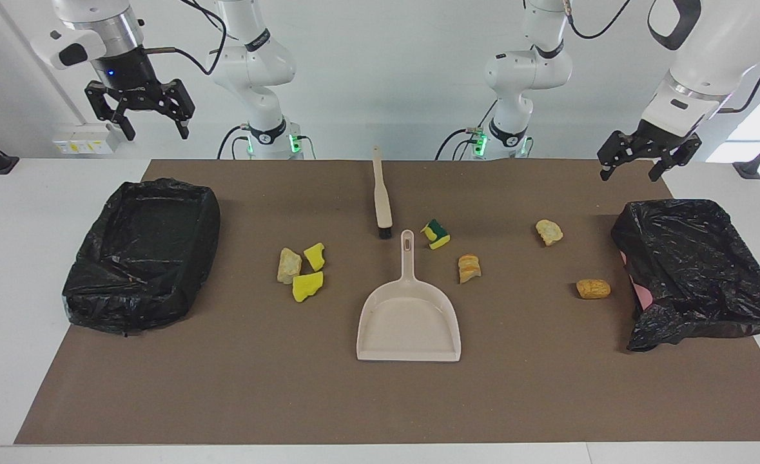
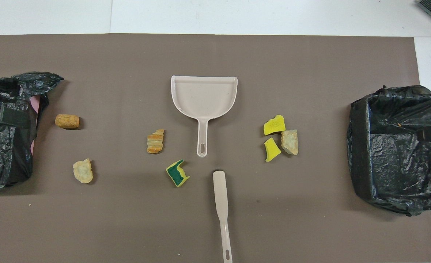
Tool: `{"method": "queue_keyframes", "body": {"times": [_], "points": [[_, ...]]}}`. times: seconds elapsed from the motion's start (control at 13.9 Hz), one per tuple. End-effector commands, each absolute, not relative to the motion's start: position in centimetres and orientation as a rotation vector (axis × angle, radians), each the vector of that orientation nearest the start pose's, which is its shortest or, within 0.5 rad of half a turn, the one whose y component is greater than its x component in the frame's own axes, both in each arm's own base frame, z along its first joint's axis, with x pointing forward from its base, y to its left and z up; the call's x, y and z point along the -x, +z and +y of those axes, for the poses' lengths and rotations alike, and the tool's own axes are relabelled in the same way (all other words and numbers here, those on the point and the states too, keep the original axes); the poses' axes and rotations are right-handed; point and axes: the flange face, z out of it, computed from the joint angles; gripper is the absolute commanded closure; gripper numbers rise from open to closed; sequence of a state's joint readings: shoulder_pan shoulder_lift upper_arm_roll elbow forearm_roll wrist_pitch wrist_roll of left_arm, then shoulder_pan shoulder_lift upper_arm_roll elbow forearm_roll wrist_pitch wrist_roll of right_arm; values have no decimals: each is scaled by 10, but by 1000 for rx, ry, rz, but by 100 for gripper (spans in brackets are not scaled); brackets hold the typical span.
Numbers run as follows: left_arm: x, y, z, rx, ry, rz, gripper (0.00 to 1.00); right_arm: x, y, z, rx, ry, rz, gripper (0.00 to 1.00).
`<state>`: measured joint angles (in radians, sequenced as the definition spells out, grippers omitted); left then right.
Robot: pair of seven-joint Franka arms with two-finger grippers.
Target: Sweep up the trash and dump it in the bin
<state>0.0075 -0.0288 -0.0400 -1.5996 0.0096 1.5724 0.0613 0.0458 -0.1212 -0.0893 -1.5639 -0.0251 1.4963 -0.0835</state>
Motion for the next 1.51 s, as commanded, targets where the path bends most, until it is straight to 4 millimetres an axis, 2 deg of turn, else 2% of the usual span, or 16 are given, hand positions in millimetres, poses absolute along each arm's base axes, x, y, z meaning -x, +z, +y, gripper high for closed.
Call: {"method": "queue_keyframes", "body": {"times": [0.0, 0.93, 1.29, 1.44], "points": [[-535, 627, -14, 3116, 22, 158, 0, -505, 687, -30, 3171, -89, -75, 0], [-534, 625, -14, 3119, 27, 153, 0, -499, 687, -36, 3167, -72, -51, 0], [-528, 621, -30, 3159, 31, 191, 0, -495, 685, -35, 3164, -64, -59, 0], [-525, 613, -45, 3162, 51, 229, 0, -494, 685, -36, 3165, -69, -58, 0]]}}
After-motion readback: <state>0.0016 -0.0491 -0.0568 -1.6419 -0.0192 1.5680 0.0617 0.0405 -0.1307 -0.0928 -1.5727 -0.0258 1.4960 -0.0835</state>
